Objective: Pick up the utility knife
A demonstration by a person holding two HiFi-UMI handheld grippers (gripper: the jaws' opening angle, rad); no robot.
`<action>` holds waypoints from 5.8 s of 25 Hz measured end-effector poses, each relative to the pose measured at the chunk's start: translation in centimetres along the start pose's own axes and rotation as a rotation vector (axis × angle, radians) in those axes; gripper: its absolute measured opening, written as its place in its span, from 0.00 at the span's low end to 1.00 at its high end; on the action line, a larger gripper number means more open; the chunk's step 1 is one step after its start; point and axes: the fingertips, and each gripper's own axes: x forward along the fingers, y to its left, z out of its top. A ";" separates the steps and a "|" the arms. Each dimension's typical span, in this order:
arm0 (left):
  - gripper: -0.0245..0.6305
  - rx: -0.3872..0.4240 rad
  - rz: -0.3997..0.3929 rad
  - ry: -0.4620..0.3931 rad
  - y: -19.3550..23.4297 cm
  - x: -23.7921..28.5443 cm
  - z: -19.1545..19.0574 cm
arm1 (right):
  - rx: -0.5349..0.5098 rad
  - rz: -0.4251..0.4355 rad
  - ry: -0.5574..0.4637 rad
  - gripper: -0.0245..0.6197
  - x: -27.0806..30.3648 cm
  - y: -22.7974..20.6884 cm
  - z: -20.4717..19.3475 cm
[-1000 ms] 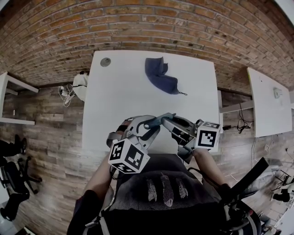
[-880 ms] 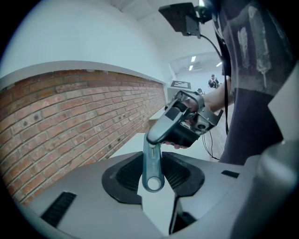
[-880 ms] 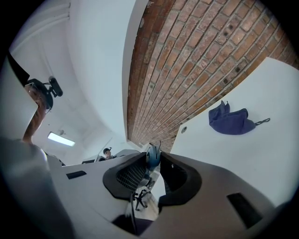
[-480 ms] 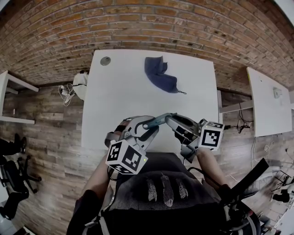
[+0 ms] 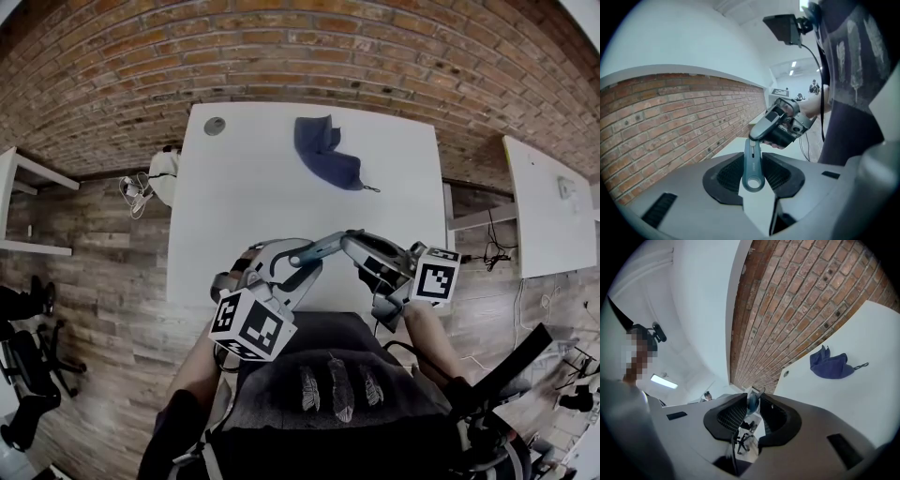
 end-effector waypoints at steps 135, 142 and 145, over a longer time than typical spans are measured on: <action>0.25 -0.881 -0.832 -0.624 -7.7 -13.9 2.0 | -0.148 0.200 -0.386 0.25 -0.5 16.8 -9.6; 0.24 -0.927 -0.911 -0.603 -9.8 -12.1 3.8 | -0.149 0.165 -0.491 0.25 -4.8 16.2 -9.7; 0.24 -0.957 -0.915 -0.596 -10.9 -11.2 4.7 | -0.145 0.182 -0.504 0.25 -6.5 15.9 -9.6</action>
